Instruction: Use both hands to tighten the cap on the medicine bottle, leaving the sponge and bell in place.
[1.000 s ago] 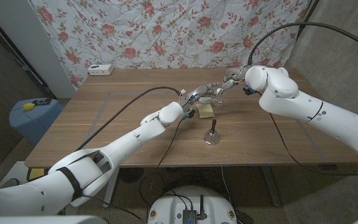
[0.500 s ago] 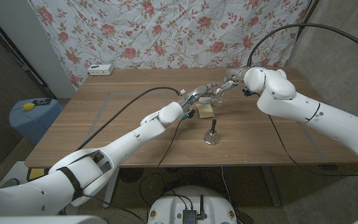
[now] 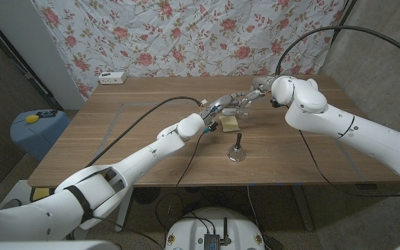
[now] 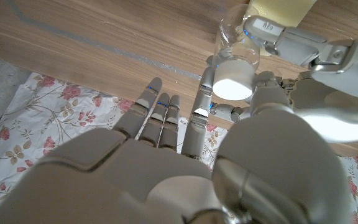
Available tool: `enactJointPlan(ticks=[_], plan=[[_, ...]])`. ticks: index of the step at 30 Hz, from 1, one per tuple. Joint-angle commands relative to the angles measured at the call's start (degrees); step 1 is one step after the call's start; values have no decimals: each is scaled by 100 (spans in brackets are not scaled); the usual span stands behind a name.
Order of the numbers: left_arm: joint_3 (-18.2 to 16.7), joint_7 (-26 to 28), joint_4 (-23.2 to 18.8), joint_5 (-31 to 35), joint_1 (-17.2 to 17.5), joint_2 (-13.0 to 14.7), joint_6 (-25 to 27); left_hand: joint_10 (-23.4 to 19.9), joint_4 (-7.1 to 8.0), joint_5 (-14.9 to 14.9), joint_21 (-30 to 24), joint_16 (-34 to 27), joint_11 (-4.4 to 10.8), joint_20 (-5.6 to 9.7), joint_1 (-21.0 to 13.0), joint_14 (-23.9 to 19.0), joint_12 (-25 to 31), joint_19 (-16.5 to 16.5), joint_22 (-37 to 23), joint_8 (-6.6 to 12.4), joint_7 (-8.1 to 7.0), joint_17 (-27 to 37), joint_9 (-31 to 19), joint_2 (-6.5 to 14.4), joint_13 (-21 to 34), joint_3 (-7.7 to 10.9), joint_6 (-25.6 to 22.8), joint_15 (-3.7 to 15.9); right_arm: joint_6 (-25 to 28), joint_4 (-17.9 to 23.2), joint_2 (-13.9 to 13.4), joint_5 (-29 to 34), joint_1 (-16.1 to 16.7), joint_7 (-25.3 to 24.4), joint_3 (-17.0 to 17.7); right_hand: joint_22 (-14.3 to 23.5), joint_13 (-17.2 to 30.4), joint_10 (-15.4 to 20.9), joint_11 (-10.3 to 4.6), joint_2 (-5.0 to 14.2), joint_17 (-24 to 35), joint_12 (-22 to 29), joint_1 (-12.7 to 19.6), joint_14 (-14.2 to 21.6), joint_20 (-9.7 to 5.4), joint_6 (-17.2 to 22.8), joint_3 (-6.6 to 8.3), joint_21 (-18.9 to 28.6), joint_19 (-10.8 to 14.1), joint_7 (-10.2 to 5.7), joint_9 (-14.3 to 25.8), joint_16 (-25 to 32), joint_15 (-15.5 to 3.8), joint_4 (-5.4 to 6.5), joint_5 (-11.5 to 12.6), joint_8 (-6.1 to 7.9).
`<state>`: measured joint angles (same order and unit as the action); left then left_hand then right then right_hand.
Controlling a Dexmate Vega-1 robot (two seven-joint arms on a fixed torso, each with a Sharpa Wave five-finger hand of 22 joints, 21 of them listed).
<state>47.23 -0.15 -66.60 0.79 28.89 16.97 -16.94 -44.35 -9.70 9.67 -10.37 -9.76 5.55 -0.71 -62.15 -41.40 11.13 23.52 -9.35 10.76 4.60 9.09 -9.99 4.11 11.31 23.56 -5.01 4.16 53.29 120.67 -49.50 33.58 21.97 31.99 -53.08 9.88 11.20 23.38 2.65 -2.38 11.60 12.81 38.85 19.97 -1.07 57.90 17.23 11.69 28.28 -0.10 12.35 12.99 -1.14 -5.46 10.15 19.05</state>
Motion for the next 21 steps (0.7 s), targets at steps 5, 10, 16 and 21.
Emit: enactJointPlan(ticks=[5, 10, 16, 21], plan=[[13, -49, 71, -27, -39, -23, -11, -73, 86, 45, -28, -10, 36, -24, 3, -22, 34, -18, -17, 16, -24, 6, -22, 56, 11, 133, -21, 205, 124, -107, 120, 270, -9, -102, -150, 13, -10, 221, -41, 38, 18, 59, -117, 185, -37, 355, -30, 67, 144, -46, -10, 78, -70, 10, -6, 92], [11, -52, 64, -34, -36, -19, 3, -48, 84, 44, -28, -8, 44, -26, 8, -17, 25, -18, -17, 14, -29, 5, -22, 52, 11, 140, -23, 215, 208, -146, 159, 437, -25, -106, -231, 15, -14, 353, -62, 83, 14, 80, -122, 291, -58, 529, -24, 85, 236, -51, -23, 103, -117, -12, 2, 126], [3, -50, 32, -41, -24, -4, 28, -44, 84, 44, -27, -6, 26, -28, 13, -11, 25, -20, -17, 14, -30, 5, -22, 51, 12, 148, -26, 202, 222, -191, 215, 549, 26, -201, -231, 16, -19, 488, -103, 100, 6, 86, -148, 420, -90, 821, -40, 102, 354, -59, -43, 126, -193, -45, -1, 188], [5, -56, 15, -44, -17, 3, 41, -33, 85, 43, -27, -7, 26, -27, 19, -13, 22, -22, -17, 13, -36, 5, -23, 50, 12, 154, -28, 202, 235, -217, 276, 581, 110, -347, -177, 20, -26, 702, -177, 124, 2, 106, -189, 613, -135, 1131, -62, 110, 469, -88, -67, 166, -290, -80, -3, 239]])
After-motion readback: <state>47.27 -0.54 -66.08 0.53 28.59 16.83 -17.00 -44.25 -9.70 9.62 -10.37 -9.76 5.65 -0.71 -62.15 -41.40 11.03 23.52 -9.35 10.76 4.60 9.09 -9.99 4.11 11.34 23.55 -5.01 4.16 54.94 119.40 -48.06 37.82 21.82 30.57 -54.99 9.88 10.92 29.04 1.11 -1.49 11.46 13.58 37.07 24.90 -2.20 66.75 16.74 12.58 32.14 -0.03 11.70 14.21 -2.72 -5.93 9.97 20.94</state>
